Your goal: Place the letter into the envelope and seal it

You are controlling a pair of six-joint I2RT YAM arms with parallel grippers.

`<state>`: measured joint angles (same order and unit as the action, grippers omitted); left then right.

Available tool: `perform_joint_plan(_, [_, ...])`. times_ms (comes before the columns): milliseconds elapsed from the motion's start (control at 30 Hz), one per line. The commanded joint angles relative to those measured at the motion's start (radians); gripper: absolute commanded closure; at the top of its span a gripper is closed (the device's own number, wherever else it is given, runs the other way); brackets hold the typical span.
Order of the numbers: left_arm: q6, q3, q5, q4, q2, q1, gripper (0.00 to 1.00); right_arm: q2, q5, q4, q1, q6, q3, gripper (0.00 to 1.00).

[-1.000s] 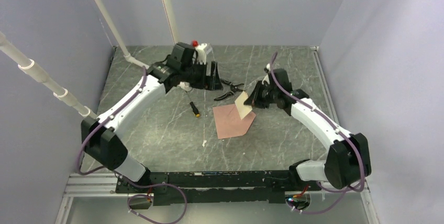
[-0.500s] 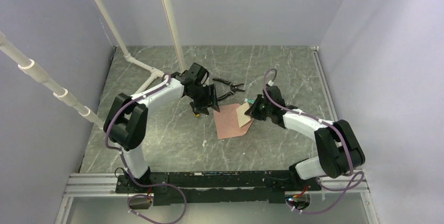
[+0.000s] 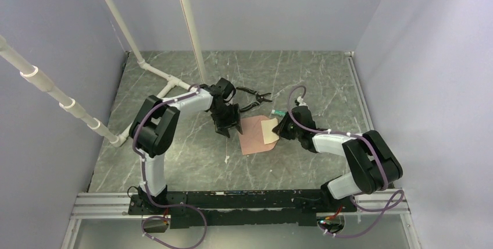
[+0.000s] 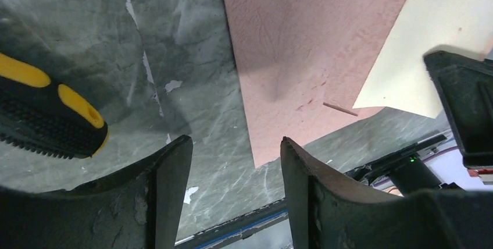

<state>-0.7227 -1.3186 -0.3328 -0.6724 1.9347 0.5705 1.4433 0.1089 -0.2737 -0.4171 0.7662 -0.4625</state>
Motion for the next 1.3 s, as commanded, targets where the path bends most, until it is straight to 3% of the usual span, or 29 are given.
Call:
perform_joint_plan(0, [0.015, -0.036, -0.021, -0.044, 0.033, 0.024, 0.38, 0.017, -0.022, -0.124, -0.022, -0.031, 0.011, 1.0])
perform_joint_plan(400, [0.008, -0.015, -0.092, 0.034, 0.068, 0.026, 0.42, 0.085, -0.052, -0.133, -0.145, 0.002, -0.033, 1.0])
perform_joint_plan(433, [0.008, -0.212, -0.093, 0.009, 0.07, 0.026, 0.42, 0.091, -0.047, -0.138, -0.15, 0.003, -0.038, 1.0])
perform_joint_plan(467, [0.008, -0.042, -0.094, 0.011, 0.072, 0.026, 0.43, 0.095, -0.043, -0.14, -0.156, 0.006, -0.043, 1.0])
perform_joint_plan(500, [0.009, -0.016, -0.095, 0.019, 0.073, 0.026, 0.43, 0.1, -0.034, -0.142, -0.159, 0.008, -0.052, 1.0])
perform_joint_plan(1067, [-0.002, 0.011, -0.102, 0.03, 0.065, 0.025, 0.57, 0.228, -0.048, -0.218, -0.229, 0.16, -0.128, 1.0])
perform_joint_plan(1167, [0.002, 0.006, -0.098, 0.024, 0.068, 0.025, 0.58, 0.247, -0.053, -0.188, -0.256, 0.163, -0.158, 1.0])
perform_joint_plan(1267, [0.0, 0.001, -0.068, 0.008, 0.069, 0.025, 0.58, 0.208, -0.144, 0.037, -0.261, 0.215, -0.218, 0.86])
